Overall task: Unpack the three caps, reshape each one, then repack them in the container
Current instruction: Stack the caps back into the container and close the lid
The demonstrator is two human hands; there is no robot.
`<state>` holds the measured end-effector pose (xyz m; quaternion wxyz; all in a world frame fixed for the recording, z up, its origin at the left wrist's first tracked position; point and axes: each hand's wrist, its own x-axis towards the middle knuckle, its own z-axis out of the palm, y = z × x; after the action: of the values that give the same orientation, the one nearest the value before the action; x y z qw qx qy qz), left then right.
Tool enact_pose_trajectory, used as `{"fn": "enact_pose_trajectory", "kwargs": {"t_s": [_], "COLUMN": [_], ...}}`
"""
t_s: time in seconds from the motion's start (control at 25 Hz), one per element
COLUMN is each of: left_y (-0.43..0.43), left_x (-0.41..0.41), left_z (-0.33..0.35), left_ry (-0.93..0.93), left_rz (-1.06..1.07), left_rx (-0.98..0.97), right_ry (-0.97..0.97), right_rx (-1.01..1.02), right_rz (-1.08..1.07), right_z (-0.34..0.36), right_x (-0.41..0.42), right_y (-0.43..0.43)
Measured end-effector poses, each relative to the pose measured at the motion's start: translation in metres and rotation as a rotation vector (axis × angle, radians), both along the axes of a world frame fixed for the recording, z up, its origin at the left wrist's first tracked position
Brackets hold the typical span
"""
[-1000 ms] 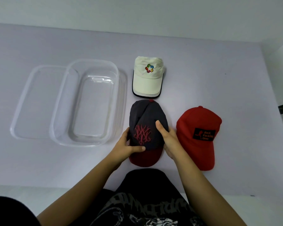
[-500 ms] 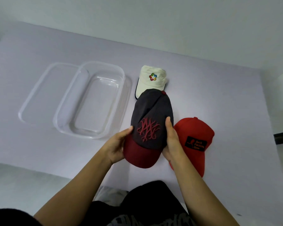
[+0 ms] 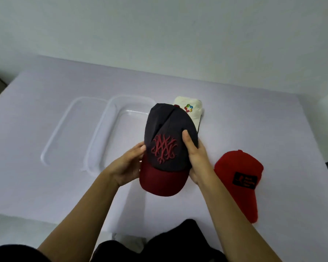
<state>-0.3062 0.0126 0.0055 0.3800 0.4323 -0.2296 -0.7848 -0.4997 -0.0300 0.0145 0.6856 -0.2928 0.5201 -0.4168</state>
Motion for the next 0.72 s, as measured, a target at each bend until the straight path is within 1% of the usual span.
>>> {"fn": "enact_pose_trajectory", "kwargs": {"t_s": [0.08, 0.12, 0.24, 0.32, 0.36, 0.44, 0.48, 0.52, 0.56, 0.6, 0.72], "left_y": [-0.011, -0.016, -0.027, -0.032, -0.035, -0.042, -0.046, -0.048, -0.049, -0.049, -0.046], "left_x": [0.034, 0.049, 0.081, 0.095, 0.1, 0.109, 0.11, 0.108, 0.105, 0.102, 0.096], "left_z": [0.007, 0.007, 0.002, -0.003, -0.007, -0.025, -0.034, -0.042, -0.05, -0.057, -0.073], "left_ry": [-0.196, -0.227, -0.175, -0.185, -0.187, -0.215, -0.248, -0.292, -0.344, -0.392, -0.515], "left_rz": [-0.091, -0.098, 0.043, 0.101, 0.104, 0.093, 0.083, 0.064, 0.047, 0.037, 0.042], "left_rx": [0.022, 0.007, -0.067, -0.065, -0.043, 0.049, 0.102, 0.146, 0.172, 0.19, 0.185], "right_ry": [0.061, 0.078, 0.122, 0.219, 0.332, 0.685, 0.849, 0.937, 0.955, 0.932, 0.851], "right_rx": [-0.001, -0.003, 0.012, 0.029, 0.027, -0.03, -0.063, -0.075, -0.063, -0.039, -0.005], "right_rz": [0.018, 0.019, -0.043, -0.029, 0.005, 0.05, 0.029, -0.008, -0.035, -0.038, 0.046], "right_z": [0.004, 0.005, 0.001, -0.003, -0.008, -0.025, -0.035, -0.043, -0.052, -0.06, -0.075], "right_x": [0.042, 0.064, 0.117, 0.135, 0.139, 0.14, 0.138, 0.136, 0.133, 0.13, 0.128], "right_y": [-0.005, -0.007, -0.018, -0.024, -0.025, -0.02, -0.014, -0.007, 0.0, 0.007, 0.019]}}
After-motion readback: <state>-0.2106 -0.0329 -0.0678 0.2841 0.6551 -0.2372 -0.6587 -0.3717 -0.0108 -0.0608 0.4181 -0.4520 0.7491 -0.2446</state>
